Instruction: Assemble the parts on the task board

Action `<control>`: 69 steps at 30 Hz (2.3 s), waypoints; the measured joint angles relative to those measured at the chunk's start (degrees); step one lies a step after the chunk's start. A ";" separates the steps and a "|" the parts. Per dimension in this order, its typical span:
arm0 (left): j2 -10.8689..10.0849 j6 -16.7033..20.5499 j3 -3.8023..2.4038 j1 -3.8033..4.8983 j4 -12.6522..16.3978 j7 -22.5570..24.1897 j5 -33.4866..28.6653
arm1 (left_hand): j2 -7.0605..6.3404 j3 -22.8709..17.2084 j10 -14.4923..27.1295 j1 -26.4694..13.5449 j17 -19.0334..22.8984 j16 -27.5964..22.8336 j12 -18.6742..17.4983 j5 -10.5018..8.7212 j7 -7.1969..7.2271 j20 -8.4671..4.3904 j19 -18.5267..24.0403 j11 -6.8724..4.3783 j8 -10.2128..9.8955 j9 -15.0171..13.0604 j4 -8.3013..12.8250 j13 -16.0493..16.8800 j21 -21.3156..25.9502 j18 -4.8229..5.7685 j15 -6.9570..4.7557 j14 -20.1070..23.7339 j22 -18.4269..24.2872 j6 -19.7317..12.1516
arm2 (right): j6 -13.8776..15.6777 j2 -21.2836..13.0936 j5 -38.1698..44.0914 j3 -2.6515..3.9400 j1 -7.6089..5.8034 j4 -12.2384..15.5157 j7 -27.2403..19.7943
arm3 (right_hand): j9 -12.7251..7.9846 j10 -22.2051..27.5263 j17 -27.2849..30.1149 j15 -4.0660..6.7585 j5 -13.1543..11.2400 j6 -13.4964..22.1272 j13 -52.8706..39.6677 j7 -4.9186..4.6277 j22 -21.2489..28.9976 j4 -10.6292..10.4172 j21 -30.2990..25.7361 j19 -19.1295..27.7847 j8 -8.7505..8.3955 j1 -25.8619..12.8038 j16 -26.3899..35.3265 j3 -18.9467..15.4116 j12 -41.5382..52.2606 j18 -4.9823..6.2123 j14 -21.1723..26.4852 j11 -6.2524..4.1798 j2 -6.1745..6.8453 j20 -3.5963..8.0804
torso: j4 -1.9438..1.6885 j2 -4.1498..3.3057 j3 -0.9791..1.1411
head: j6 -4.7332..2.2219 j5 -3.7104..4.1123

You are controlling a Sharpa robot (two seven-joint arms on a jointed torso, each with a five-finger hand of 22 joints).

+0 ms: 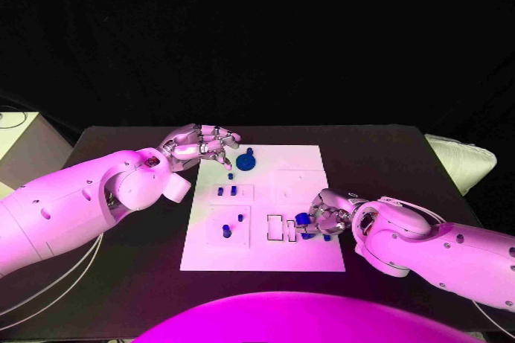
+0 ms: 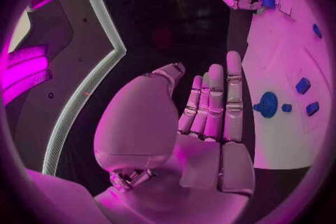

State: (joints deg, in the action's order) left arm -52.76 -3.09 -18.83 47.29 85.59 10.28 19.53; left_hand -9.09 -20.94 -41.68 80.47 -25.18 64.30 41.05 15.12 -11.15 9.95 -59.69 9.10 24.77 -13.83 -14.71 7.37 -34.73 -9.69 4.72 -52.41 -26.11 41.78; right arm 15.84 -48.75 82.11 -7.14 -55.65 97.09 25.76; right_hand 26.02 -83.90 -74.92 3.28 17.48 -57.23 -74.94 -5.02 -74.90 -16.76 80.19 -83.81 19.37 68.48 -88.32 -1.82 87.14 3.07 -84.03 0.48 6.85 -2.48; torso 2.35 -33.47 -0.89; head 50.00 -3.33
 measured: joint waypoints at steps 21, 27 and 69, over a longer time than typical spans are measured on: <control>0.08 -0.56 0.00 -0.01 -0.03 -0.80 0.01 | 0.00 0.23 0.00 0.00 0.01 0.00 0.00 0.00 0.00 0.00 0.00 0.00 0.00 -0.01 -0.23 -0.06 0.22 0.00 0.00 0.00 0.12 0.00 | 3.09 -1.77 -9.37 -0.11 -1.76 2.34 -0.01 | -2.14 0.01 0.01 0.00 7.79 -1.09 0.02 -0.34 -0.04 0.10 0.23 0.00 -1.49 5.66 0.01 9.00 -0.45 0.00 0.00 0.01 1.51 0.00 | 0.02 0.03 -0.01 | 0.00 0.05; 0.10 -0.63 0.00 -0.01 -0.02 -1.04 0.01 | 0.23 0.23 0.00 -0.24 0.01 0.00 0.00 0.00 0.00 0.00 0.00 0.00 0.00 0.05 -0.23 -0.06 0.22 0.00 0.22 0.22 0.11 0.00 | 3.91 -2.11 -12.43 0.16 -3.87 4.05 -0.07 | -2.14 0.00 0.01 0.00 7.30 -1.18 0.03 -0.44 -0.03 0.09 0.45 0.00 -1.49 5.40 -0.22 9.77 -0.20 0.00 0.00 0.01 1.27 0.00 | 0.02 0.01 -0.01 | 0.00 -0.05; 0.14 -0.71 0.00 -0.01 0.67 -1.46 -0.05 | 0.22 0.23 0.21 -0.24 0.02 0.00 0.21 0.00 0.00 -0.01 0.01 -0.21 0.34 0.04 -0.23 -0.10 0.42 0.00 0.22 0.22 0.23 0.00 | -1.37 6.87 -15.38 -0.49 -3.43 0.01 2.00 | -1.82 -0.22 0.01 0.21 1.12 -3.11 0.00 0.24 -0.01 -0.01 1.62 0.00 -0.31 -3.57 -0.67 11.75 0.45 0.00 0.21 -0.20 1.07 0.00 | 0.01 -0.08 0.05 | 0.00 -0.42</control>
State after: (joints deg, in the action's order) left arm -52.61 -3.80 -18.83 47.28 86.26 8.83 19.49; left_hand -8.87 -20.71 -41.48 80.23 -25.16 64.30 41.26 15.12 -11.15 9.94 -59.69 8.90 25.11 -13.80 -14.94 7.27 -34.31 -9.69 4.94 -52.20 -25.87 41.78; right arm 14.47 -41.88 66.73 -7.63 -59.07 97.11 27.76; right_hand 24.20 -84.12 -74.91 3.49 18.60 -60.34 -74.94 -4.78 -74.91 -16.77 81.82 -83.80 19.07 64.91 -88.99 9.93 87.59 3.06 -83.81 0.28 7.91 -2.48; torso 2.36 -33.55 -0.83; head 50.00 -3.75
